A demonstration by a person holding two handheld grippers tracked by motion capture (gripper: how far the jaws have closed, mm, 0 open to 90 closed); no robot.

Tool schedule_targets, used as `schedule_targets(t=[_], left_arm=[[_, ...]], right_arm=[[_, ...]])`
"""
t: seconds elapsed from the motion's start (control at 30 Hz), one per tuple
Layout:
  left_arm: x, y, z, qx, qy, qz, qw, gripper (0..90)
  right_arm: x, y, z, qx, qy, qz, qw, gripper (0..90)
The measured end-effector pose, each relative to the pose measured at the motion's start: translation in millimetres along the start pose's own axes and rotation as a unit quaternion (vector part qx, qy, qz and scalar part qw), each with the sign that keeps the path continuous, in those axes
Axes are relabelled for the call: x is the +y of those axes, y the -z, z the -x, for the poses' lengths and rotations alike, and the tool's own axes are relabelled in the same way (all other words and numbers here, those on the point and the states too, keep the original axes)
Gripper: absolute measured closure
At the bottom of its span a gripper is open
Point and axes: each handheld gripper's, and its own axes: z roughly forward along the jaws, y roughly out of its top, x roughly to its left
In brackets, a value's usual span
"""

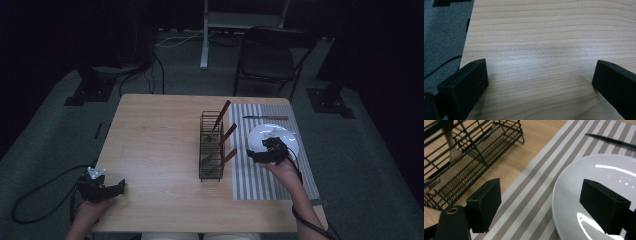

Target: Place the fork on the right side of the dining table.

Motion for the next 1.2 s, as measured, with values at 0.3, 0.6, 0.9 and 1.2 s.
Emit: schedule_targets(t=[0.3,0.6,0.9,1.2], left_arm=[[-0.1,0.3,-0.4,-0.001,-0.002,-0.001,1.0000,0.8],[-0.1,0.3,-0.4,-0.001,-0.002,-0.001,1.0000,0.7],[-0.1,0.3,-0.4,-0.001,-0.002,-0.001,1.0000,0.8],[-0.1,0.3,-0.4,-0.001,-0.002,-0.001,1.0000,0.8]], right_arm=[[23.2,-8.6,5.2,0.004,0.000,0.004,1.0000,19.4],[42.6,-18.4,5.2,0.007,0.006,0.008,0.9999,19.5],[70.8,-25.9,7.2,0.000,0.014,0.020,0.9997,22.6],[92.4,-32.2,8.3,0.001,0.012,0.028,0.9995,23.3]])
